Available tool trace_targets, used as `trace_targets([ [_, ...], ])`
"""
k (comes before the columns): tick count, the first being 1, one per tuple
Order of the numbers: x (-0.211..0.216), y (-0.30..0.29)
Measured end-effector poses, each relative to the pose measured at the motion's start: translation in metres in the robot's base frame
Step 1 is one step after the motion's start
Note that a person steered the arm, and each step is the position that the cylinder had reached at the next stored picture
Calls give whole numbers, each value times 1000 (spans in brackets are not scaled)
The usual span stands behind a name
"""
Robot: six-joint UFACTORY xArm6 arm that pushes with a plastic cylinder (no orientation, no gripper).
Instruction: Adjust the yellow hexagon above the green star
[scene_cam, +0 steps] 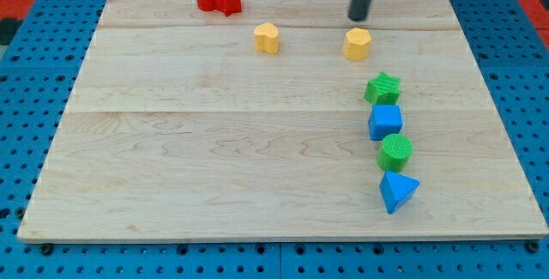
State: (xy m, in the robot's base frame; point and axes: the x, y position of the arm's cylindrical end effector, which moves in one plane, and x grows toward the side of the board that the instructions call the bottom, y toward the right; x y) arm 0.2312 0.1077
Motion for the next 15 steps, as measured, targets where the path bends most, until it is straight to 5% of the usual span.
trace_targets([
  [1,40,-23],
  [2,96,13],
  [5,47,-44],
  [6,48,4],
  [7,43,113],
  [8,97,150],
  [9,143,113],
  [12,131,54],
  [13,129,75],
  [14,69,109],
  [15,33,83],
])
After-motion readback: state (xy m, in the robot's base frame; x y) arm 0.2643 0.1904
